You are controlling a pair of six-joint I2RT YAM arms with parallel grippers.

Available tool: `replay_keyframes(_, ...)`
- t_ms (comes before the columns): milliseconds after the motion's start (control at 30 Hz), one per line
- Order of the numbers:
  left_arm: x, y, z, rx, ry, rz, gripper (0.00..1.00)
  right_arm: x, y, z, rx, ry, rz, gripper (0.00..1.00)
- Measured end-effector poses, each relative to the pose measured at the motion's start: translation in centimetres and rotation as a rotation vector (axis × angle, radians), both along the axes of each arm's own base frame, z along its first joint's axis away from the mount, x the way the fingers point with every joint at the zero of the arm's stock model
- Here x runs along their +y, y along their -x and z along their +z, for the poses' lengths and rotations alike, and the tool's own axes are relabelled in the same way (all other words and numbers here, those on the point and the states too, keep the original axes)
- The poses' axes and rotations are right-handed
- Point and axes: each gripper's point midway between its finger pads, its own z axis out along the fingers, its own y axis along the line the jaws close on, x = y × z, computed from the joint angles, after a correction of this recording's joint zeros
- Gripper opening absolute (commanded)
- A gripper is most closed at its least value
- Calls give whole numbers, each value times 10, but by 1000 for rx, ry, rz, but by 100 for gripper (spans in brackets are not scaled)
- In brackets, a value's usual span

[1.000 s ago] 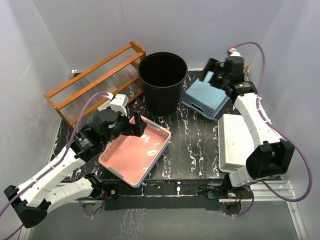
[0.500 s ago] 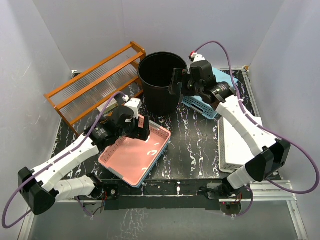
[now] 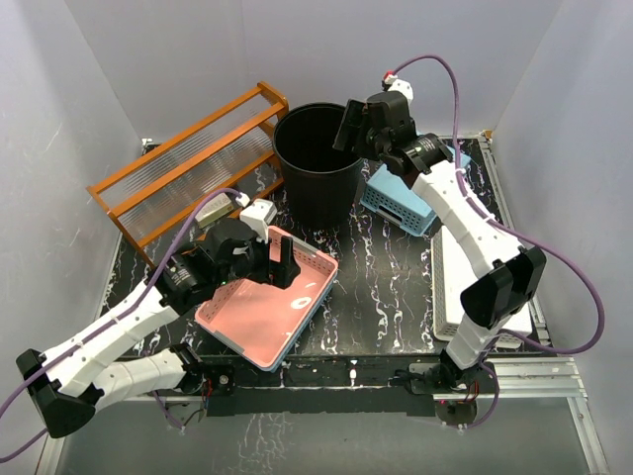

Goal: Turn the large container upside down

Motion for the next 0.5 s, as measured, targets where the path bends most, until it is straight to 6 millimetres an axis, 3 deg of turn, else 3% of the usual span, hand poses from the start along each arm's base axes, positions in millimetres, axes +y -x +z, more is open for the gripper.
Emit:
replay_keyframes(333, -4, 3, -10, 19, -16, -35, 99, -52, -19, -17, 68, 26, -86, 92)
replay_keyframes(500, -6, 1, -8, 14, -10, -36, 99, -45, -32, -40, 124, 29, -46, 85)
